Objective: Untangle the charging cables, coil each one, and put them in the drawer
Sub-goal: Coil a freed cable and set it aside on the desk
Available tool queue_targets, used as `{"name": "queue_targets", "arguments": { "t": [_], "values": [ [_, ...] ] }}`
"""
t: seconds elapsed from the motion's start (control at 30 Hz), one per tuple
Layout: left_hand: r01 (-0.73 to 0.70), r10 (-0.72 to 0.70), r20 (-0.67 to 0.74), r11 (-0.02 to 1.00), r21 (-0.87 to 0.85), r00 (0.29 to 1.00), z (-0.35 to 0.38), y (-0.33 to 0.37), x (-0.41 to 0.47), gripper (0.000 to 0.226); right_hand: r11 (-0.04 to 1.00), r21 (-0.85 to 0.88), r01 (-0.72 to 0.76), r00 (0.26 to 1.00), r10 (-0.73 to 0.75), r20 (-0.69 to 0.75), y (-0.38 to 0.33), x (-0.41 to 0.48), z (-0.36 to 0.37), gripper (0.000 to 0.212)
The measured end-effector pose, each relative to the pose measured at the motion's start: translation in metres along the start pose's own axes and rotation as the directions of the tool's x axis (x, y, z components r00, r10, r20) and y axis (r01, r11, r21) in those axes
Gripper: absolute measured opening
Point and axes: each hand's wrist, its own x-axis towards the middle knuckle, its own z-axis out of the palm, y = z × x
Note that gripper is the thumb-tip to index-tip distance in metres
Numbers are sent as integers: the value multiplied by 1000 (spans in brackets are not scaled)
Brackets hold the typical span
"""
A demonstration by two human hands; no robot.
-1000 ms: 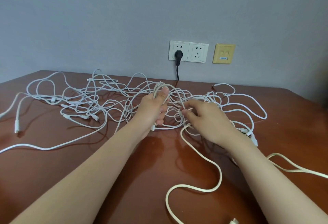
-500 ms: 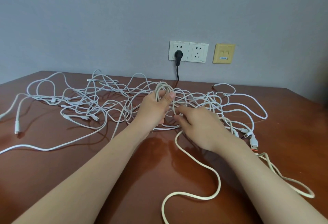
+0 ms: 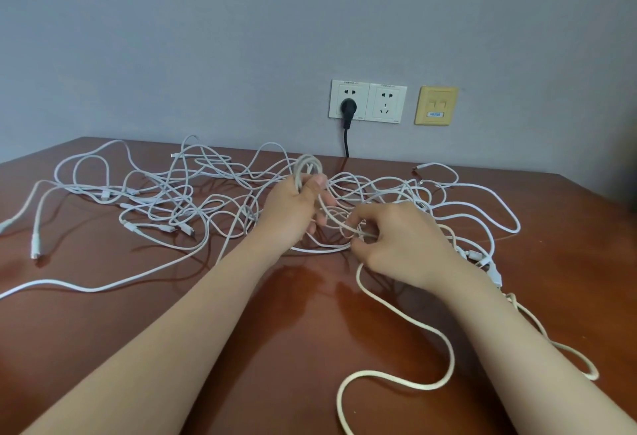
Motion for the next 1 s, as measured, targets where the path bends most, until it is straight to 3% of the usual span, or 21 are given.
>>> {"name": "queue_targets", "arguments": {
  "t": [0.13,0.23,0.33,0.47,0.53,0.67,1.0],
  "values": [
    [92,-129,-76,922,-377,989,-12,-2,8,26,998,6,-59,998,59,-5,5,0,-7,19],
    [96,-164,-127,902,-420,978,-16,-6,12,32,992,18,-121,992,122,-30,12,1,-9,18],
    [137,-201,-73,851,-507,977,-14,-2,10,28,992,34,-121,992,122,-27,15,2,-9,11],
    [187,-225,20,750,-634,974,-11,1,9,26,941,334,-55,998,38,57,10,1,-8,15],
    [216,-244,47,733,-645,969,-12,2,9,26,902,432,-6,998,-21,58,7,1,-6,15],
    [263,-272,87,722,-639,958,-10,5,9,25,908,418,31,999,-43,19,5,2,-3,13],
    [261,-214,183,917,-301,960,-5,11,-3,34,951,272,147,989,-151,-8,0,2,4,12]
  ]
}}
